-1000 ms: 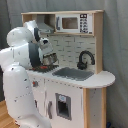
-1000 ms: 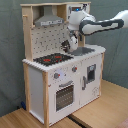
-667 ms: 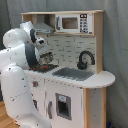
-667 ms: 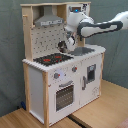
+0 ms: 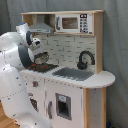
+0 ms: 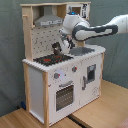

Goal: Play with the kitchen

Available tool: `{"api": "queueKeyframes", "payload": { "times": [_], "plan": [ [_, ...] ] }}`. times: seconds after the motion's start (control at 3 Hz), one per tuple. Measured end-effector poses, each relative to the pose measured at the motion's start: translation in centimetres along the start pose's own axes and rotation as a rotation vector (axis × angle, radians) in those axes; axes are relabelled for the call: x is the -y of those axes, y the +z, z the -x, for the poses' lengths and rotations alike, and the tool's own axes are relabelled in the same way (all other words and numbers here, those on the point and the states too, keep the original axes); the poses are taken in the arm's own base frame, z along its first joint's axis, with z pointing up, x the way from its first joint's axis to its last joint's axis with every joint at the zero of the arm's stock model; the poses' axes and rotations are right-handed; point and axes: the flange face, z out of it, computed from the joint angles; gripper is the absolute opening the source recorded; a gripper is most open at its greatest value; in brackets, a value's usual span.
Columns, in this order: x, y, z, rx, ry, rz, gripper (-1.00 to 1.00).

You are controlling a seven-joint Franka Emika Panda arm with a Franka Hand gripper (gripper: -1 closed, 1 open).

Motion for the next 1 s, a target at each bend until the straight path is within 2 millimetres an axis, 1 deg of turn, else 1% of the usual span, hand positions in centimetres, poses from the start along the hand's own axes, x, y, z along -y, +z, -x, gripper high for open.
{"api": "queueKeyframes", "payload": {
  "times": [1.0],
  "plan": [
    [4.1, 1.0, -2.6, -0.037, -0.031, -0.038, -1.0]
  ]
}}
